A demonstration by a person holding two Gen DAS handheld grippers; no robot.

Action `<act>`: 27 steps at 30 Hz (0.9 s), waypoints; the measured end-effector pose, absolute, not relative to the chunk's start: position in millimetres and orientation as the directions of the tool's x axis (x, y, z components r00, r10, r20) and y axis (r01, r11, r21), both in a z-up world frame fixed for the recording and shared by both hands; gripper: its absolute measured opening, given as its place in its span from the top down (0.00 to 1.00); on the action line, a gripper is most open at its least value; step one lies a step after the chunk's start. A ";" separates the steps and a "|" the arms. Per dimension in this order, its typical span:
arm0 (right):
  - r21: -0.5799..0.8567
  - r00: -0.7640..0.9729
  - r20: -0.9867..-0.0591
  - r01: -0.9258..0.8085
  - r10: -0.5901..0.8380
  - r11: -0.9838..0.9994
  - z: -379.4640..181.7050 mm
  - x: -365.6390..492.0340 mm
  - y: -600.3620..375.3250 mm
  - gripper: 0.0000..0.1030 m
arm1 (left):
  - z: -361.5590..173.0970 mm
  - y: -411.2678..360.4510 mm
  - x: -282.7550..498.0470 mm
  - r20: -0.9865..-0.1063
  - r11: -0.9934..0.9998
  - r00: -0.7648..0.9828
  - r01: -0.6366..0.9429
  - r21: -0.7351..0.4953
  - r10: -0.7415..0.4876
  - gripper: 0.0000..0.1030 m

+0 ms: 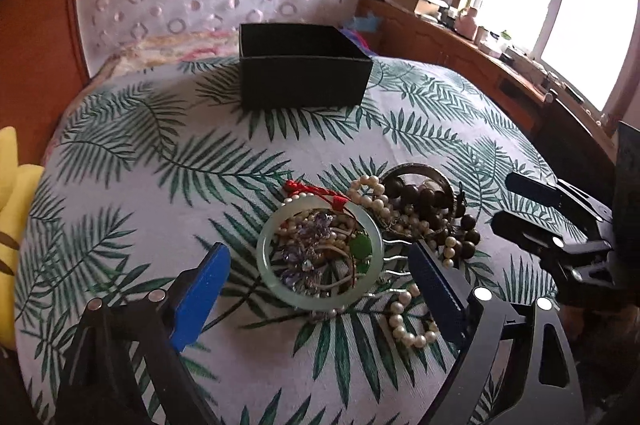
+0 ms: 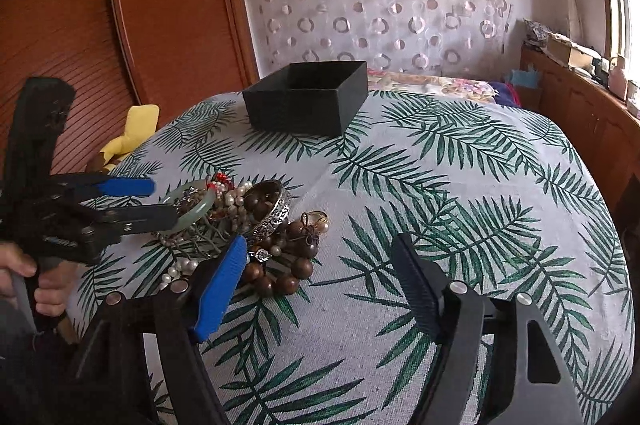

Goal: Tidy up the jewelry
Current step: 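Grasp the pale green jade bangle with the left tool while the right tool grasps the silver bangle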

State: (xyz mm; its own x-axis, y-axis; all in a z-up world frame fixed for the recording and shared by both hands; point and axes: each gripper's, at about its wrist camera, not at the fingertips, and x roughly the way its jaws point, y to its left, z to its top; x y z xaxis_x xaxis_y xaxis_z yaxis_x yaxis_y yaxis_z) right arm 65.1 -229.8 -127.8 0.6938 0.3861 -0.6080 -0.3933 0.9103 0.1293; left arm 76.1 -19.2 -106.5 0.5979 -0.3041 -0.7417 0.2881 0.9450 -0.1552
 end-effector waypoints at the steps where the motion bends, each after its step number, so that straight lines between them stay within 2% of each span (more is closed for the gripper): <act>1: 0.126 0.694 -0.609 -0.393 0.384 0.911 -127.5 64.8 -229.6 0.26 | -107.7 -19.2 78.0 -0.747 0.946 0.593 0.287 -0.153 -0.300 0.17; 7: 0.118 0.690 -0.613 -0.402 0.385 0.908 -128.2 64.4 -227.7 0.26 | -117.7 -23.2 89.4 -0.766 0.944 0.568 0.293 -0.153 -0.300 0.18; 11: 0.110 0.688 -0.616 -0.408 0.385 0.906 -128.2 65.1 -226.3 0.26 | -118.3 -23.8 87.9 -0.761 0.941 0.572 0.303 -0.150 -0.306 0.33; 27: 0.048 0.616 -0.668 -0.523 0.417 0.851 -118.1 82.9 -194.0 0.26 | -92.7 7.5 56.8 -0.676 0.955 0.678 0.253 -0.155 -0.290 0.33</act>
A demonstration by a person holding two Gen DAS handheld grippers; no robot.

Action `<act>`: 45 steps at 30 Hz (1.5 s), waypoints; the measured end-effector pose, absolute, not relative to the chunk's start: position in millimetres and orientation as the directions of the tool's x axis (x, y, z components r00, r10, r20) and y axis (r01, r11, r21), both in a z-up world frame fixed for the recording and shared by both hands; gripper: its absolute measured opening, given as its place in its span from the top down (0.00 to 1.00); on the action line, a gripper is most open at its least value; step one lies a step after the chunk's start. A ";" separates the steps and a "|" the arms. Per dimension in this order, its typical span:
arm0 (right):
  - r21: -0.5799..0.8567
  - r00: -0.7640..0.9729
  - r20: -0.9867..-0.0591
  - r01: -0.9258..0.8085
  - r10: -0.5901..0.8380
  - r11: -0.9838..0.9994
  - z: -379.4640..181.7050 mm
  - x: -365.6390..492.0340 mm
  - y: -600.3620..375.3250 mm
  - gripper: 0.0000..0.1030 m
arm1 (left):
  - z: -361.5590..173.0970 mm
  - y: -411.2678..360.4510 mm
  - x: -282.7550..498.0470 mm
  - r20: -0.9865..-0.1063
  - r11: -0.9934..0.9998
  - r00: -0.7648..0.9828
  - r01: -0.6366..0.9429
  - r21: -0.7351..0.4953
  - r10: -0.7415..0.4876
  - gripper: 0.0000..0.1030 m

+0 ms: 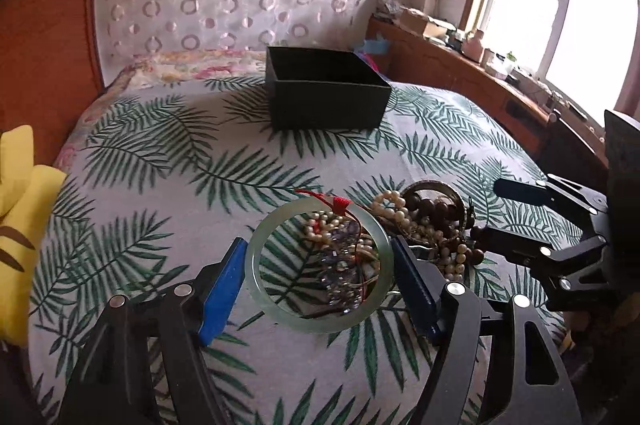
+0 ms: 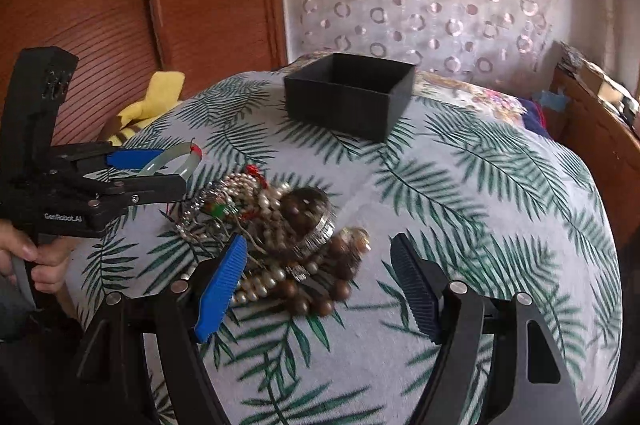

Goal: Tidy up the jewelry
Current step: 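Grasp the pale green jade bangle with the left tool while the right tool grasps the silver bangle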

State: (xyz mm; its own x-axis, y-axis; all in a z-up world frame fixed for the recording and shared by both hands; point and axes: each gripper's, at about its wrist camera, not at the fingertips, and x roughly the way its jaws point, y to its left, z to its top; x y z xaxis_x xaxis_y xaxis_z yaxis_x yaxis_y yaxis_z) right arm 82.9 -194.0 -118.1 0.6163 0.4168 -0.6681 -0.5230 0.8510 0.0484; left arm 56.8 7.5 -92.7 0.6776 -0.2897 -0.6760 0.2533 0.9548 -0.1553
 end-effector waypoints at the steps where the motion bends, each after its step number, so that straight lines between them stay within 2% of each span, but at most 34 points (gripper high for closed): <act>1: 0.052 0.601 -0.678 -0.536 0.424 0.843 -118.8 87.3 -190.6 0.26 | -92.3 9.9 55.0 -0.673 0.956 0.682 0.250 -0.155 -0.287 0.33; 4: 0.042 0.581 -0.694 -0.557 0.425 0.830 -120.9 95.5 -180.3 0.32 | -92.6 14.4 52.2 -0.668 0.956 0.686 0.247 -0.159 -0.289 0.33; 18: -0.088 0.518 -0.770 -0.664 0.372 0.742 -132.5 111.4 -152.8 0.33 | -94.5 21.2 50.2 -0.667 0.955 0.684 0.245 -0.169 -0.294 0.33; 21: -0.064 0.495 -0.774 -0.681 0.394 0.730 -133.5 113.7 -153.7 0.41 | -94.9 20.7 50.1 -0.668 0.955 0.685 0.245 -0.168 -0.293 0.33; 23: -0.062 0.493 -0.773 -0.684 0.398 0.727 -133.4 112.6 -154.0 0.42 | -95.1 20.8 50.3 -0.668 0.955 0.684 0.244 -0.169 -0.293 0.33; 24: -0.061 0.495 -0.772 -0.684 0.400 0.727 -133.0 111.6 -154.6 0.46 | -95.0 20.6 50.1 -0.668 0.955 0.684 0.244 -0.169 -0.293 0.33; 25: -0.063 0.504 -0.766 -0.677 0.400 0.733 -131.1 110.2 -156.8 0.68 | -95.3 20.6 50.3 -0.668 0.955 0.684 0.244 -0.169 -0.293 0.33; 28: -0.050 0.504 -0.763 -0.669 0.404 0.741 -125.8 111.4 -164.7 0.81 | -96.2 20.2 50.3 -0.669 0.955 0.683 0.245 -0.169 -0.294 0.33; 33: -0.037 0.505 -0.759 -0.663 0.410 0.748 -121.9 111.6 -171.5 0.86 | -95.4 18.6 50.0 -0.668 0.954 0.683 0.250 -0.166 -0.295 0.33; 45: -0.110 0.621 -0.689 -0.600 0.375 0.792 -101.8 107.0 -176.6 0.87 | -96.3 19.1 49.0 -0.671 0.955 0.682 0.242 -0.169 -0.292 0.33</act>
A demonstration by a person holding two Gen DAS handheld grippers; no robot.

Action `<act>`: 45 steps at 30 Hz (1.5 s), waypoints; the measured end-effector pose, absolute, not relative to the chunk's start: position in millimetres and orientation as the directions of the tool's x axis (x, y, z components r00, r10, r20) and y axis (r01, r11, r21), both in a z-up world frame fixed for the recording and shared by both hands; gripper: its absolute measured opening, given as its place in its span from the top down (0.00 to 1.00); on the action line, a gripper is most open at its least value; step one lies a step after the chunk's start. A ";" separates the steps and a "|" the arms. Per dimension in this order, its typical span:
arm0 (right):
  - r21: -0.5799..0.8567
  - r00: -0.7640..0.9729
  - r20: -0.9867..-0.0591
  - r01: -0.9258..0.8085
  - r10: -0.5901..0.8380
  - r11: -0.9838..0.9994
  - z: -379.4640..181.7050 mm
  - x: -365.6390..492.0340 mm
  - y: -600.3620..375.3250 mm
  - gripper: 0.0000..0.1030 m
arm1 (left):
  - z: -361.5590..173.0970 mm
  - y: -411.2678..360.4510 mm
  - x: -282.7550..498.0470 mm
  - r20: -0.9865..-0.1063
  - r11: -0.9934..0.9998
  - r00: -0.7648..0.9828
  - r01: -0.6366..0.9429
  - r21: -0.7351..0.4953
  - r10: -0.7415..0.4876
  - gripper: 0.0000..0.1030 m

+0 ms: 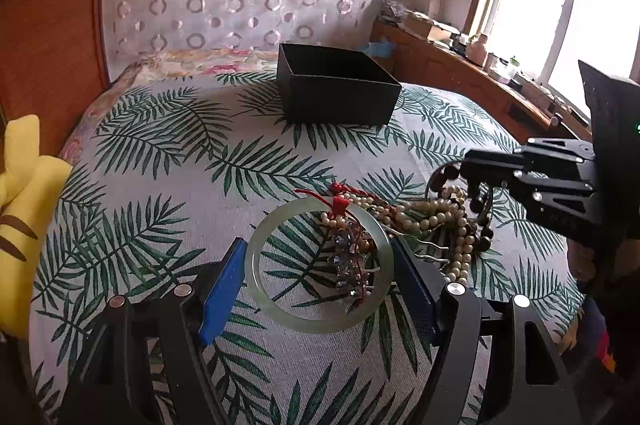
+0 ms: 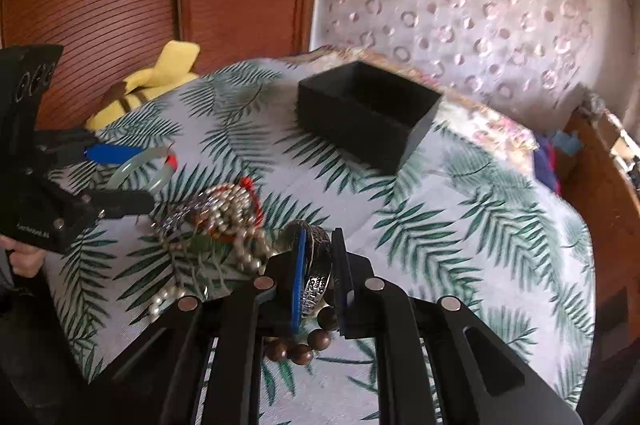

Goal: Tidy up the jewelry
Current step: 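Lift the jade bangle with the left tool while the right tool lifts the silver bangle toward the box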

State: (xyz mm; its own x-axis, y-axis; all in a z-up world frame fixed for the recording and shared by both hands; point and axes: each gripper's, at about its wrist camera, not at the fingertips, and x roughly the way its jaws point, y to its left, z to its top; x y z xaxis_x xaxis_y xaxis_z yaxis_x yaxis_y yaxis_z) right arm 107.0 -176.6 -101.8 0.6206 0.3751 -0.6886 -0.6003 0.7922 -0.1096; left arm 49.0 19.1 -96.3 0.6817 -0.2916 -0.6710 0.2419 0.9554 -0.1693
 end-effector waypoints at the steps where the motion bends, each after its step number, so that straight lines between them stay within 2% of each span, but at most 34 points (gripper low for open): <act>1: -0.113 0.629 -0.684 -0.593 0.371 0.797 -101.7 107.6 -176.6 0.87 | -96.4 19.2 49.3 -0.671 0.955 0.681 0.242 -0.169 -0.291 0.33; 5: -0.118 0.654 -0.669 -0.563 0.354 0.818 -105.3 115.3 -177.2 0.87 | -96.9 18.3 47.9 -0.675 0.955 0.678 0.245 -0.167 -0.291 0.33; 11: -0.043 0.656 -0.653 -0.531 0.378 0.846 -104.2 135.7 -182.0 0.87 | -97.3 18.9 46.9 -0.672 0.956 0.681 0.240 -0.171 -0.291 0.33; 22: 0.013 0.661 -0.610 -0.542 0.436 0.840 -90.2 140.7 -185.4 0.86 | -97.1 20.6 46.9 -0.669 0.955 0.682 0.238 -0.180 -0.296 0.33; 34: 0.181 0.594 -0.605 -0.547 0.531 0.818 -86.6 149.5 -199.4 0.86 | -97.1 20.8 46.8 -0.669 0.955 0.682 0.238 -0.179 -0.295 0.33; 45: 0.128 0.583 -0.623 -0.581 0.521 0.803 -93.5 128.6 -196.4 0.86 | -95.6 23.6 47.6 -0.666 0.956 0.688 0.234 -0.174 -0.290 0.33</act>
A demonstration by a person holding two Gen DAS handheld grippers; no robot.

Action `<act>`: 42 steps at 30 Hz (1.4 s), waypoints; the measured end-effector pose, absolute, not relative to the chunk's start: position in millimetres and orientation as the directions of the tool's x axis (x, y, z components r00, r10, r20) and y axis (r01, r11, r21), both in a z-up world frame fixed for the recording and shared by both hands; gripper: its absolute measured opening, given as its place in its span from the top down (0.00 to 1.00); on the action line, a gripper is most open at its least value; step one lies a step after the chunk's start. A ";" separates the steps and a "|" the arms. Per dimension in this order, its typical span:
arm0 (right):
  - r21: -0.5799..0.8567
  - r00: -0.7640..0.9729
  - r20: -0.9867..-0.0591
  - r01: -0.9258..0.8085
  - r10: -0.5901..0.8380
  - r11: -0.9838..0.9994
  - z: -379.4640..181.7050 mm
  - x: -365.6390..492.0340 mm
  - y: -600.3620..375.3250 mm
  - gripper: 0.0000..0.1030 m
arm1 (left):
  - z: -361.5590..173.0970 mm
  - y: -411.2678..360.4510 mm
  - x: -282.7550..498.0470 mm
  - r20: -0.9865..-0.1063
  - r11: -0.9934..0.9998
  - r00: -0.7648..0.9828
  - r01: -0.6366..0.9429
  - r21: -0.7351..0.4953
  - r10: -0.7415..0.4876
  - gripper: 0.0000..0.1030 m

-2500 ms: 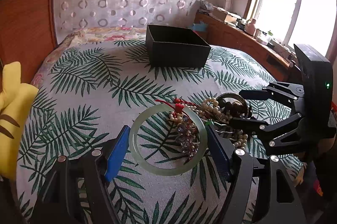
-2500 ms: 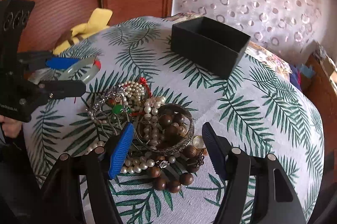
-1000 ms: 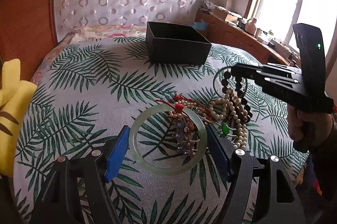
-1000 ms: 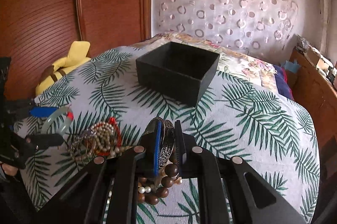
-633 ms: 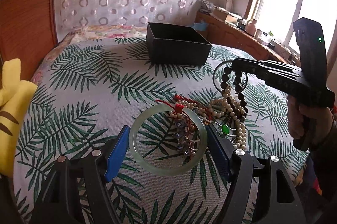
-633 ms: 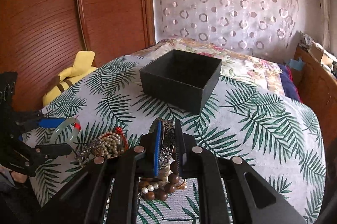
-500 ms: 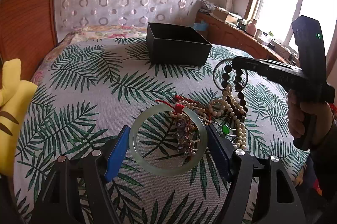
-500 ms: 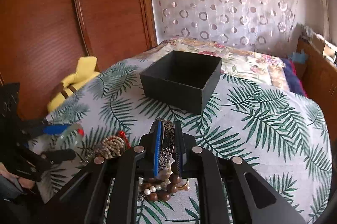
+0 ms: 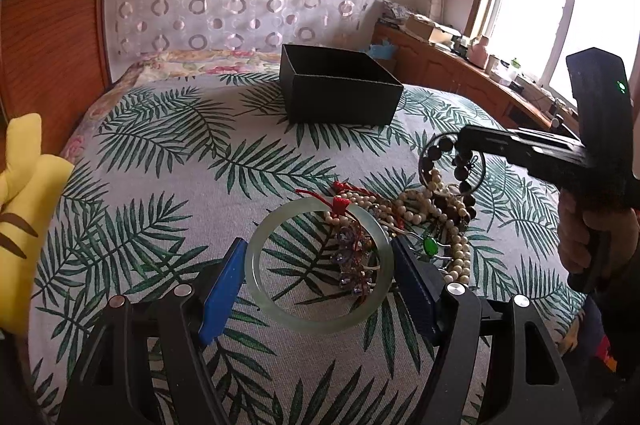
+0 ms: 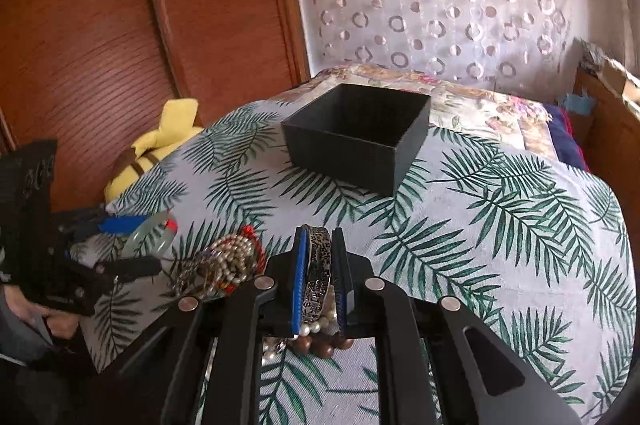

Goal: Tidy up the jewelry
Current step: 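Lift the jade bangle with the left tool while the right tool lifts the silver bangle toward the box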

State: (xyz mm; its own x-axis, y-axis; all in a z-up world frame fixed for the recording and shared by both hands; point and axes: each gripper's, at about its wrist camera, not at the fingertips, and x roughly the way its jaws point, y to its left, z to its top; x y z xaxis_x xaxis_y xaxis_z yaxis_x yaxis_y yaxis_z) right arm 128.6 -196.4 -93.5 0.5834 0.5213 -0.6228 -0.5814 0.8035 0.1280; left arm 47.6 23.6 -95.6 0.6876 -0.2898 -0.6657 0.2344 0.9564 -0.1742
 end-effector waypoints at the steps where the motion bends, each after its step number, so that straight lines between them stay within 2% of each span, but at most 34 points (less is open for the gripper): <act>1: 0.122 0.582 -0.623 -0.588 0.523 0.800 -92.7 125.9 -195.3 0.86 | -95.4 24.4 48.1 -0.665 0.956 0.688 0.234 -0.174 -0.290 0.33; 8: 0.092 0.547 -0.659 -0.623 0.517 0.777 -98.9 112.0 -186.4 0.86 | -93.4 22.9 47.5 -0.664 0.957 0.690 0.235 -0.171 -0.288 0.33; 13: 0.062 0.572 -0.651 -0.615 0.499 0.786 -98.8 110.6 -183.1 0.87 | -92.7 23.1 48.4 -0.665 0.957 0.690 0.234 -0.171 -0.287 0.33; 19: 0.016 0.609 -0.627 -0.614 0.486 0.789 -101.4 119.9 -170.0 0.87 | -92.5 23.3 48.5 -0.664 0.957 0.690 0.236 -0.169 -0.287 0.33; 33: 0.018 0.645 -0.569 -0.611 0.511 0.792 -91.9 135.7 -164.4 0.87 | -84.9 20.5 55.2 -0.649 0.953 0.700 0.256 -0.163 -0.299 0.33; 42: 0.028 0.665 -0.525 -0.610 0.531 0.792 -65.6 153.5 -168.5 0.87 | -65.5 5.3 96.1 -0.632 0.949 0.716 0.296 -0.109 -0.296 0.33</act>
